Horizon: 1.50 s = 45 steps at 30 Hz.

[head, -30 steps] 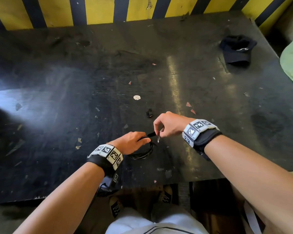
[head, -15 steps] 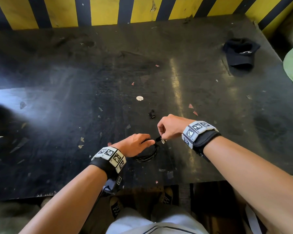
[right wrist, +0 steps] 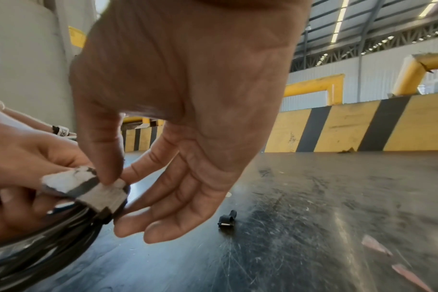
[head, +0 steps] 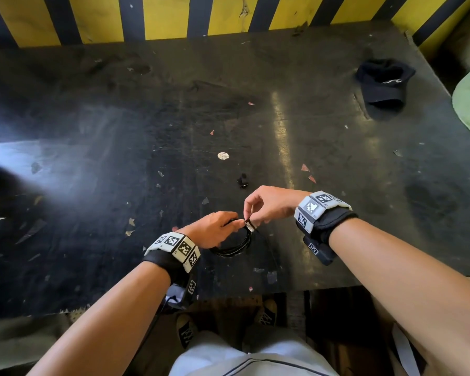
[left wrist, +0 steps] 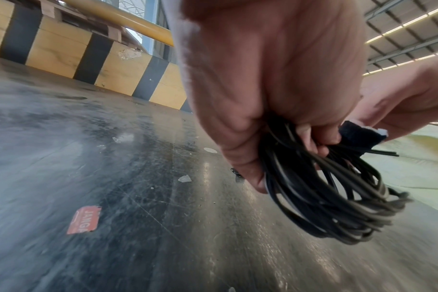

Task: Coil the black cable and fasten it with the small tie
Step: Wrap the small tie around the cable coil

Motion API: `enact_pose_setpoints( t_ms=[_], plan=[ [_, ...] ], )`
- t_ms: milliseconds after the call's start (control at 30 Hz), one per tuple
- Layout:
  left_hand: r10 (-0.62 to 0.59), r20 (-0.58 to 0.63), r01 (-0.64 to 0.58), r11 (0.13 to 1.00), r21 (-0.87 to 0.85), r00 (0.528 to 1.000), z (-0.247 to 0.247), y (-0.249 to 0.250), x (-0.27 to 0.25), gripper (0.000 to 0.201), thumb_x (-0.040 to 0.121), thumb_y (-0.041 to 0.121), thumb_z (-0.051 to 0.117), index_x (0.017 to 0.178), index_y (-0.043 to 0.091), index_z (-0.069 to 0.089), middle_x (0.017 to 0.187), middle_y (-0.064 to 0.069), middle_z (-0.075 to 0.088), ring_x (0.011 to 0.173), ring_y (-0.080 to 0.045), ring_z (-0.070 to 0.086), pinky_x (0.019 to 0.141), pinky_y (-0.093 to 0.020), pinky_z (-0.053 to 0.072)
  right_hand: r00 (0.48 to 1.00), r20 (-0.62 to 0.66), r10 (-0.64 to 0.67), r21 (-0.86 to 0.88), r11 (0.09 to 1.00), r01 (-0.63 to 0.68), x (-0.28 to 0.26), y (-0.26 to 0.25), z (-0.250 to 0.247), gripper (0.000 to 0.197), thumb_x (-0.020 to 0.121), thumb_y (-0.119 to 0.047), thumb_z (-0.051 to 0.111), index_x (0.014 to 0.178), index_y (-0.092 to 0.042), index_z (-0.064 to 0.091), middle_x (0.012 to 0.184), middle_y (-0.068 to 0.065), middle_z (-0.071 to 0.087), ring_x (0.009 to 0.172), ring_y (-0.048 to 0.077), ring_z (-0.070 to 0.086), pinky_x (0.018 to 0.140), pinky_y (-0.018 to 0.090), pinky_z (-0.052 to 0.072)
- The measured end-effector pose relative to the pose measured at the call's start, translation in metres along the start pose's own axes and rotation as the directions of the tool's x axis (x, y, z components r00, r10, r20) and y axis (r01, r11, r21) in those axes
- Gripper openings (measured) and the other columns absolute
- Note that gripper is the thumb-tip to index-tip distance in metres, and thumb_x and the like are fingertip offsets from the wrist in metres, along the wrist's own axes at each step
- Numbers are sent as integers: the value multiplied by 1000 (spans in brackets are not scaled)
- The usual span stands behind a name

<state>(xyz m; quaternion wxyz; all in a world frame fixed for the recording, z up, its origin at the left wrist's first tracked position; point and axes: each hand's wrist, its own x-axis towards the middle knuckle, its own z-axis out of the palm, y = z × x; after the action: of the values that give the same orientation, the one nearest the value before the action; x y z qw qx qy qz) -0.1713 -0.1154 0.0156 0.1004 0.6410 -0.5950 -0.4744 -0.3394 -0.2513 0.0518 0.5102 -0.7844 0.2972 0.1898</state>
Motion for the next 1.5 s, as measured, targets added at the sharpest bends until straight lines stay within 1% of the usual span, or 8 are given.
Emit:
enact_pose_setpoints(
  t_ms=[133, 267, 433, 667, 900, 1100, 1333, 1500],
  plan=[
    [12, -9, -13, 995, -95, 1000, 2, -2, -1, 31, 108, 40, 40, 87, 21, 52, 70, 3, 48, 50, -3, 45, 49, -21, 44, 999, -28, -46, 153, 987, 50, -3, 9, 3, 16, 89, -17, 71, 105, -15, 73, 93, 10, 79, 76, 11, 70, 70, 25, 56],
    [-1, -11, -1, 986, -167, 1000, 5, -7, 0, 32, 107, 41, 40, 85, 22, 52, 69, 3, 46, 47, -2, 44, 48, -21, 43, 997, -62, -53, 225, 972, 65, -6, 16, 8, 22, 93, -21, 73, 114, -15, 71, 82, -6, 76, 77, 6, 70, 74, 27, 57],
    [-28, -13, 25, 978, -208, 1000, 7, -5, 1, 34, 108, 42, 39, 89, 19, 55, 73, -1, 48, 54, -9, 45, 51, -26, 45, 997, -75, 0, 394, 919, 30, -9, 31, 20, 31, 90, -24, 77, 119, -12, 72, 110, 13, 77, 94, 14, 71, 82, 32, 59],
    [-69, 15, 70, 959, -276, 998, 12, 0, 5, 37, 107, 44, 39, 89, 16, 55, 70, -1, 45, 53, -9, 41, 50, -27, 42, 997, -35, 68, 525, 850, -39, -9, 44, 29, 31, 88, -28, 79, 116, -14, 77, 87, -2, 75, 86, 9, 69, 81, 29, 58],
    [-55, 7, 56, 976, -211, 998, 12, 2, 3, 35, 107, 43, 41, 87, 17, 54, 70, -1, 47, 51, -10, 43, 50, -28, 43, 992, 82, 93, 551, 825, -123, -10, 44, 23, 31, 101, -22, 62, 130, -14, 70, 94, -5, 72, 88, 9, 68, 83, 30, 58],
    [-44, 9, 44, 991, -123, 999, 11, 7, -1, 36, 107, 45, 39, 88, 20, 55, 72, 0, 51, 52, -9, 50, 54, -28, 48, 991, 50, 126, 525, 841, -133, -9, 44, 16, 29, 104, -21, 58, 130, -17, 70, 99, -2, 71, 88, 10, 65, 88, 33, 58],
    [-21, -2, 21, 999, -33, 1000, 8, 12, -10, 33, 108, 42, 38, 87, 20, 53, 75, 0, 53, 49, 3, 52, 50, -13, 45, 986, 86, 144, 617, 769, -167, -11, 49, 14, 29, 103, -20, 59, 129, -14, 70, 112, 5, 72, 87, 13, 68, 80, 30, 59],
    [4, -11, -4, 999, 40, 1000, 10, 12, -11, 38, 107, 46, 39, 88, 16, 53, 75, 1, 56, 56, -4, 50, 59, -30, 47, 982, 93, 162, 639, 747, -184, -9, 50, 14, 32, 102, -22, 61, 132, -12, 68, 114, 7, 70, 84, 13, 69, 77, 30, 59]
  ],
)
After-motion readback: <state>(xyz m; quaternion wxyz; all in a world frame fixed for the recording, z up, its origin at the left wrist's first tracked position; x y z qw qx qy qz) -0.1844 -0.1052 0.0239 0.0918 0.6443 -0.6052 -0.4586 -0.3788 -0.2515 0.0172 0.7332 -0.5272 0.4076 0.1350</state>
